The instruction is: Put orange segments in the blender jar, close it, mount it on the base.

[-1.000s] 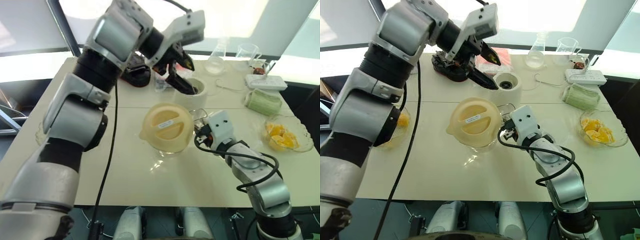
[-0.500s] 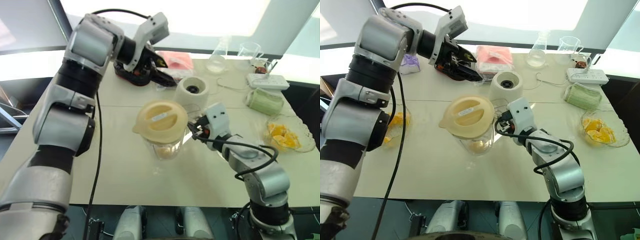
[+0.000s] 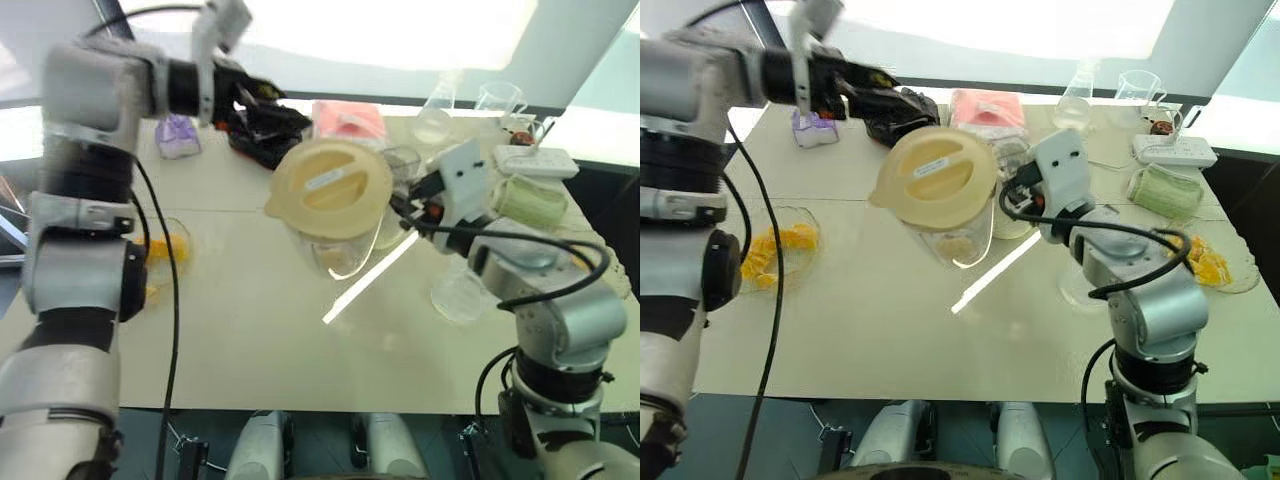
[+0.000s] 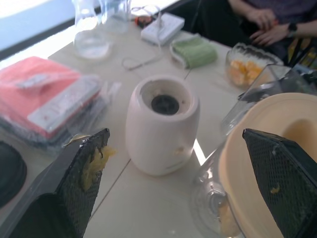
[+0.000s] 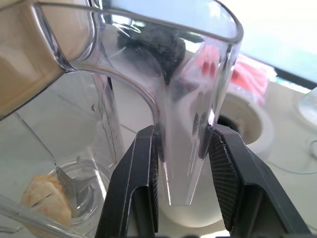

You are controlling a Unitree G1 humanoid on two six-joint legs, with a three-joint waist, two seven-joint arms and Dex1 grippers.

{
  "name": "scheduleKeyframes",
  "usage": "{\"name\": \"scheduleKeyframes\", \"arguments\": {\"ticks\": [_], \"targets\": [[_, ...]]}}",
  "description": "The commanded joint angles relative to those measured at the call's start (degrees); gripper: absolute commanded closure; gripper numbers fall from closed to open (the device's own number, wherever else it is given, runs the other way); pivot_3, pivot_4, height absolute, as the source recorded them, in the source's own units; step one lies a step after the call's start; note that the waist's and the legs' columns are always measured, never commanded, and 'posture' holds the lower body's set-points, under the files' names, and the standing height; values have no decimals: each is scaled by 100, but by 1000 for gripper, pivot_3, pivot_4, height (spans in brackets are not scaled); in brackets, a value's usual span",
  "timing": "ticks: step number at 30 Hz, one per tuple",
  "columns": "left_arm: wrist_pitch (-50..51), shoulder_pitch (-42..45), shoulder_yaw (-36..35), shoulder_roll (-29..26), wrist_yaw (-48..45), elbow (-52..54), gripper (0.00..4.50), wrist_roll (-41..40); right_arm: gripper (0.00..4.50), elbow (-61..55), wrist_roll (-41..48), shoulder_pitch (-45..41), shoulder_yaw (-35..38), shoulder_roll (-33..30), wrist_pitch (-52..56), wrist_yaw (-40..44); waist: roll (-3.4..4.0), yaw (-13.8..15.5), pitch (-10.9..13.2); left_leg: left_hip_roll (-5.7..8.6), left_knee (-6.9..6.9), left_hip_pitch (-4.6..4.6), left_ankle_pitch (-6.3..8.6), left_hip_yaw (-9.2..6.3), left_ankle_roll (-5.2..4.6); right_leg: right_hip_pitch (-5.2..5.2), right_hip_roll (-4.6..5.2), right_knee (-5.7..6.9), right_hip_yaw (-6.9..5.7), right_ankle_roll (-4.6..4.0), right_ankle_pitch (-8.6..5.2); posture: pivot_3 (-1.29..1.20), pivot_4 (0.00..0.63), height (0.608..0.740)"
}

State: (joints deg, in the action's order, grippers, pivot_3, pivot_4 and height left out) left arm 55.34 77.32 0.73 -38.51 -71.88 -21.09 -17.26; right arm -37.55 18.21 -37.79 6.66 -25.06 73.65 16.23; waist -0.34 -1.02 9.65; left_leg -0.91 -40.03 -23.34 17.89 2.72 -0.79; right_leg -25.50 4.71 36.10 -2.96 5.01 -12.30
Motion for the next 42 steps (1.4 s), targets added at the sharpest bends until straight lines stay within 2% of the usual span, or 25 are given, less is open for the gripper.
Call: {"name": "scheduleKeyframes", "arguments": {"ticks": [1,4,8,11,15,23,29,42], "targets": [[301,-390,-450,-259,51,820,22,-528,3397,57,116,-540,590,-222,135,38,3,19,1,-1,1,2,-1,0,2,0,1,1,2,0,0,0,150,740],[657,-619,-1060,-159,701,1021,22,-863,3397,389,174,-812,702,-482,120,140,-4,54,5,0,-1,3,-11,-3,19,1,4,0,1,-1,0,0,150,740],[819,-796,-1438,-117,1169,1112,22,-1171,3397,685,174,-855,659,-707,-66,236,-10,33,9,6,-4,4,-13,-3,23,7,6,0,3,-1,3,0,150,740],[650,-1377,-1383,-183,1199,1654,22,-1315,3397,1142,123,-1182,819,-717,-132,111,-5,3,10,6,-2,9,-14,1,24,6,6,2,8,-1,3,0,150,740],[302,-2080,-1460,57,1517,2390,22,-1501,3397,1847,-43,-1619,932,-822,-376,-113,-2,20,14,3,0,13,-21,3,36,4,2,8,13,-5,5,0,150,740],[386,-3146,-1106,424,2049,3461,22,-1847,3397,2777,-265,-1881,854,-780,-1110,-407,-4,31,14,8,-1,13,-22,13,38,8,10,1,22,-6,7,0,150,740],[371,-3398,-1032,366,2214,3533,22,-1998,3397,2720,-152,-1952,986,-606,-1383,-514,-1,4,15,3,3,19,-22,10,38,5,-1,6,23,-8,8,0,150,740],[246,-3328,-849,313,2271,3275,22,-2071,3397,2903,-139,-2130,1190,-346,-2187,-822,0,25,15,3,5,17,-23,11,40,5,-1,0,23,-13,11,0,150,740]]}}
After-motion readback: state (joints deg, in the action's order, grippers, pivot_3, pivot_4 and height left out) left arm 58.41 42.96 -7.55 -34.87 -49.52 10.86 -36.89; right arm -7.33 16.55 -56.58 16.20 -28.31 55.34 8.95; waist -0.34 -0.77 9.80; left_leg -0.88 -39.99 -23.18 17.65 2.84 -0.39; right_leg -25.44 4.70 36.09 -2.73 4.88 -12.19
